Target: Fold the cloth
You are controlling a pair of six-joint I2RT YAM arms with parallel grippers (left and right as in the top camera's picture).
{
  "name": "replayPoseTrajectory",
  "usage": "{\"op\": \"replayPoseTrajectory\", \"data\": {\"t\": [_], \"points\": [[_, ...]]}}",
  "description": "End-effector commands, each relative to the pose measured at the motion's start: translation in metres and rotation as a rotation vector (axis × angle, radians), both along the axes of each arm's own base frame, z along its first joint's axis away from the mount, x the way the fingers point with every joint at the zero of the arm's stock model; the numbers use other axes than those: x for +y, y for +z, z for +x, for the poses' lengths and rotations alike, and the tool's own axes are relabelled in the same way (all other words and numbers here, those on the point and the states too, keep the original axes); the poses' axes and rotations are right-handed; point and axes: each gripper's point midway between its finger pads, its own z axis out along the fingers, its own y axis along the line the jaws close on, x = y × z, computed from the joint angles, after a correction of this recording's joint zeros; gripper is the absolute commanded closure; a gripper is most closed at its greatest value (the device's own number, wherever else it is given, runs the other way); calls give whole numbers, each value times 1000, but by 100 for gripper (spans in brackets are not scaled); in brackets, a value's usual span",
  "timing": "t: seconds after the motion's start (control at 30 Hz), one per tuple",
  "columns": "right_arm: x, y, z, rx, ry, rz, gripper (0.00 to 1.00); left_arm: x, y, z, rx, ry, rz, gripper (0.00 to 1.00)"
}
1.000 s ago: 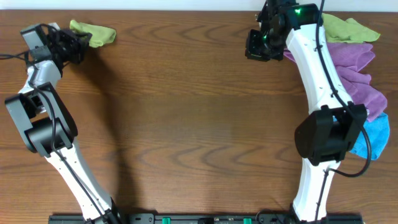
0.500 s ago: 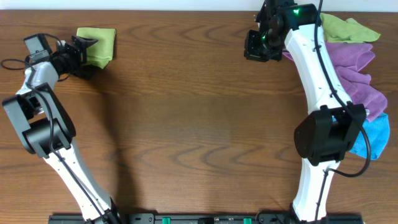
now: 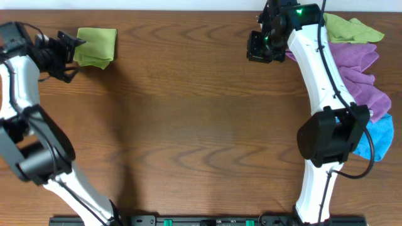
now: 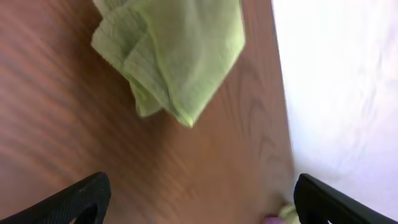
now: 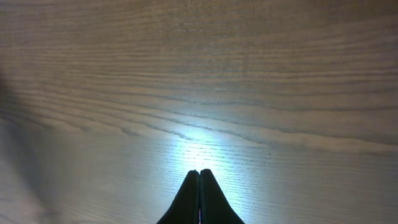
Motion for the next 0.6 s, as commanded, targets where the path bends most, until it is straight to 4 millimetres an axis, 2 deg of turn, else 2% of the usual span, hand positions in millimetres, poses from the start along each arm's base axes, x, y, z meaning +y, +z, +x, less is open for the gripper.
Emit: {"op": "replayPoseTrajectory", "data": {"t": [0.0, 0.07, 0.13, 0.17, 0.2, 0.27, 0.33, 0.4, 0.5, 0.57], "points": [[-11, 30, 1, -91, 21, -56, 98, 2, 43, -18, -50, -92, 270, 4], [-28, 40, -1, -115, 1, -135, 98, -1, 60, -37, -22, -136, 410, 5], [-47, 50, -6, -132, -31, -232, 74, -8, 75, -57, 22, -186, 551, 5], [-53, 53, -9, -137, -41, -266, 52, -13, 81, -66, 49, -206, 617, 5], [-62, 58, -13, -140, -55, -310, 37, -22, 88, -75, 70, -234, 685, 5], [-68, 65, -20, -137, -59, -340, 25, -54, 102, -87, 79, -324, 779, 5], [-70, 74, -32, -129, -44, -347, 19, -89, 115, -99, 48, -401, 807, 3], [-75, 89, -51, -123, -17, -363, 17, -113, 133, -112, -1, -443, 839, 2], [-77, 119, -84, -149, -18, -338, 18, -132, 168, -151, -82, -462, 920, 3], [-81, 141, -105, -221, -30, -320, 19, -141, 173, -180, -139, -478, 935, 4]]}}
